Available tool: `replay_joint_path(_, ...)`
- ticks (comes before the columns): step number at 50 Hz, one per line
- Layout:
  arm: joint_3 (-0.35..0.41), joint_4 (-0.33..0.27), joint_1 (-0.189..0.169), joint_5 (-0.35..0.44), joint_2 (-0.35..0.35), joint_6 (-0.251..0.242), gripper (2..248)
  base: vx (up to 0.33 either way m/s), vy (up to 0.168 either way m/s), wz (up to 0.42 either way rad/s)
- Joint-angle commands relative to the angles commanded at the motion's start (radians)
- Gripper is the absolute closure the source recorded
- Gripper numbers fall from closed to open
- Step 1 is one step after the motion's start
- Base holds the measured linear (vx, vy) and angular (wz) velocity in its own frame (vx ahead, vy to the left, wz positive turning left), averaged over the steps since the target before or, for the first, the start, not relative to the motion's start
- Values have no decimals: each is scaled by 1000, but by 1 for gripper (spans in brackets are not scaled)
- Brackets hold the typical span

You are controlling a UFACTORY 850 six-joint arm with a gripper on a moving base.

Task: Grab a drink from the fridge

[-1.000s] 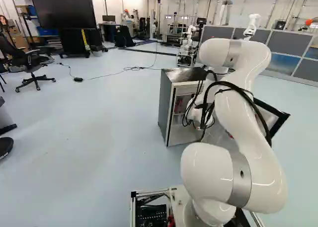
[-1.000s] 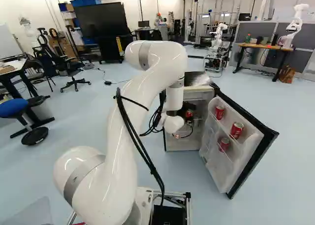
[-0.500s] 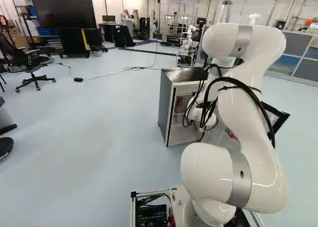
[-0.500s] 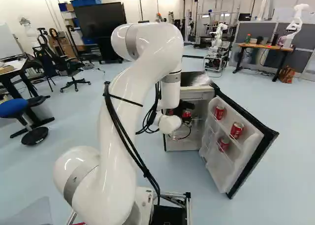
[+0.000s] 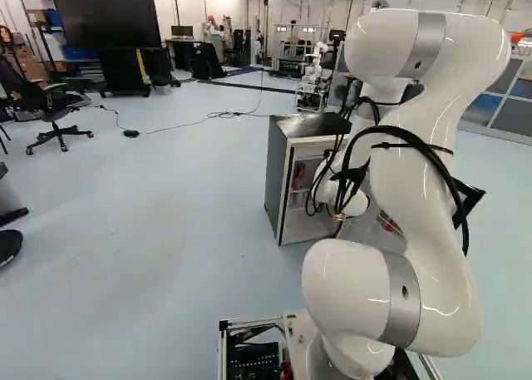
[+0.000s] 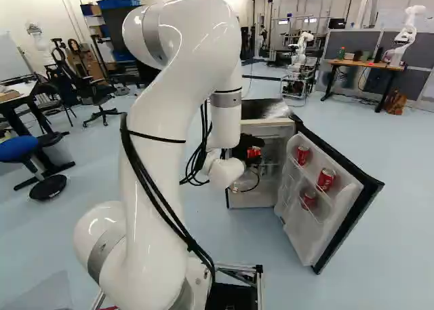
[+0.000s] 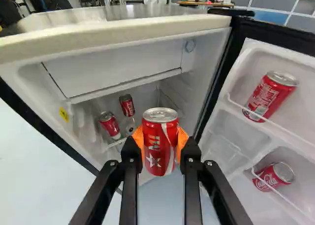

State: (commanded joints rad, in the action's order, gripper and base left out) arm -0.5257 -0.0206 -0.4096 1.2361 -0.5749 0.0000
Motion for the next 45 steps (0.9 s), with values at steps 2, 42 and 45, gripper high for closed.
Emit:
replay_joint_path(2,9,0,1,10,11,0,162,0,0,0)
replay_joint_path(42,62,0,4,43,145,0,162,0,0,0)
replay_joint_path(45,64,0,4,43,154,0,162,0,0,0)
